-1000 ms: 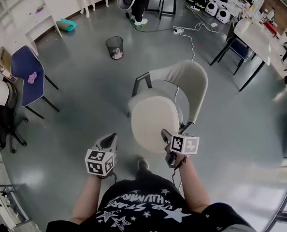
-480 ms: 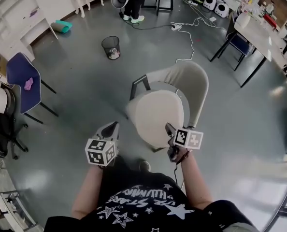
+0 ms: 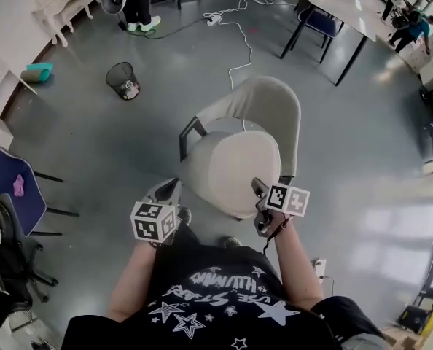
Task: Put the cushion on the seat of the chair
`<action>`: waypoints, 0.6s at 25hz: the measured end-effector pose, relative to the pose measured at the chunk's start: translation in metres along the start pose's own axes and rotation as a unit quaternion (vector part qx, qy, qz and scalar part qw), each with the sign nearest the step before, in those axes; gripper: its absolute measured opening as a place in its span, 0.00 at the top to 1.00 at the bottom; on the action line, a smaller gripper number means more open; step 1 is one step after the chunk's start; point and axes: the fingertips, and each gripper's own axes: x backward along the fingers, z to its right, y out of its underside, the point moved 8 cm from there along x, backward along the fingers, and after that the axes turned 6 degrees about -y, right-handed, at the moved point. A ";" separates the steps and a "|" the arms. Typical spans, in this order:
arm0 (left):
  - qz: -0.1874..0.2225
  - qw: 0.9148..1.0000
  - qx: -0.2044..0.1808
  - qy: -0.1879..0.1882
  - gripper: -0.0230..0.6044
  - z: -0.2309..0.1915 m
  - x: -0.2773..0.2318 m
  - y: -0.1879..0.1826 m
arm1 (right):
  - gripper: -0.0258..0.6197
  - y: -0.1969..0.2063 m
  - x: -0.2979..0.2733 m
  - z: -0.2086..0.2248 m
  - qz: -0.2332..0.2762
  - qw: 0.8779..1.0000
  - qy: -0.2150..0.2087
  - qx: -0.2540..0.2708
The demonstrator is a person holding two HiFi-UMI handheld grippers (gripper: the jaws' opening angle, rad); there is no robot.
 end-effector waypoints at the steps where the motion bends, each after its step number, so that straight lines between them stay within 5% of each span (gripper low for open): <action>1: -0.007 1.000 -0.008 0.013 0.95 -0.008 -0.008 -0.007 | 0.87 -0.003 -0.003 -0.003 0.008 1.000 0.007 -0.013; 7: -0.042 0.995 -0.042 0.079 0.95 -0.055 -0.049 -0.037 | 0.87 0.001 -0.023 -0.025 0.065 0.991 0.041 -0.108; 15: -0.117 0.976 -0.094 0.155 0.95 -0.092 -0.108 -0.034 | 0.87 0.029 -0.065 -0.039 0.138 0.969 0.055 -0.198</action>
